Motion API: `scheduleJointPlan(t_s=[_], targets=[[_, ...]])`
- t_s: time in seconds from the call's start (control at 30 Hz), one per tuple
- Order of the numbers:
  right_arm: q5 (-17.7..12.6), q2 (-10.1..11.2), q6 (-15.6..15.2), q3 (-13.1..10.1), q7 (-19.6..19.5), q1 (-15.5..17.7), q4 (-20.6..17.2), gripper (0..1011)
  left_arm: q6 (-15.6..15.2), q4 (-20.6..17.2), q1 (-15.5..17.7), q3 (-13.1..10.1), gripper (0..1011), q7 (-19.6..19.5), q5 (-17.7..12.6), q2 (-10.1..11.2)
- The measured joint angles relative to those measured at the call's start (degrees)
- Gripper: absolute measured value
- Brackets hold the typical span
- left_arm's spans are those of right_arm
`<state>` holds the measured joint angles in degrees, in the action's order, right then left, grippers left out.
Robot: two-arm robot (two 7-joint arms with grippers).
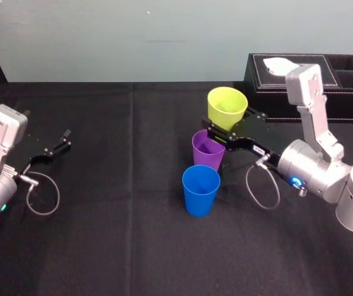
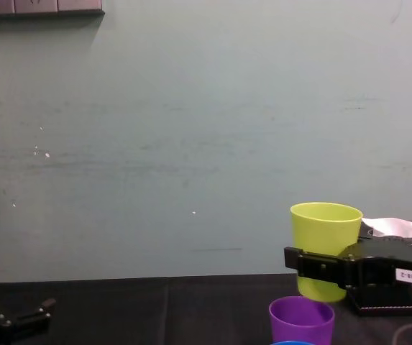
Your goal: Stack the three plastic cups sequentially using one hand.
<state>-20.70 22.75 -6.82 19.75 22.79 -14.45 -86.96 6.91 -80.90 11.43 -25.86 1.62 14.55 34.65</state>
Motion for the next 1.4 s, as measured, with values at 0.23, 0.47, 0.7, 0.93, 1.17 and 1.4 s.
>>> scheduleJointPlan(t_s=[0.23,0.47,0.7,0.93,1.17,1.4], targets=[[0.9,-1.0,1.1,1.1,0.1,-2.0,2.6,711,0.0,0.0,0.0,0.0,1011,0.0,0.0,0.0],[1.4,-2.0,1.7,2.1,0.4,-3.4,4.8,711,0.0,0.0,0.0,0.0,1011,0.0,0.0,0.0],[1.5,-2.4,1.9,2.6,0.8,-3.6,5.5,711,0.0,0.0,0.0,0.0,1011,0.0,0.0,0.0],[1.4,-2.6,2.2,2.8,1.1,-3.5,6.2,711,0.0,0.0,0.0,0.0,1011,0.0,0.0,0.0],[1.2,-2.5,2.2,2.7,1.2,-3.3,6.5,711,0.0,0.0,0.0,0.0,1011,0.0,0.0,0.0],[1.6,-2.5,2.9,3.0,1.2,-3.3,7.1,711,0.0,0.0,0.0,0.0,1011,0.0,0.0,0.0]])
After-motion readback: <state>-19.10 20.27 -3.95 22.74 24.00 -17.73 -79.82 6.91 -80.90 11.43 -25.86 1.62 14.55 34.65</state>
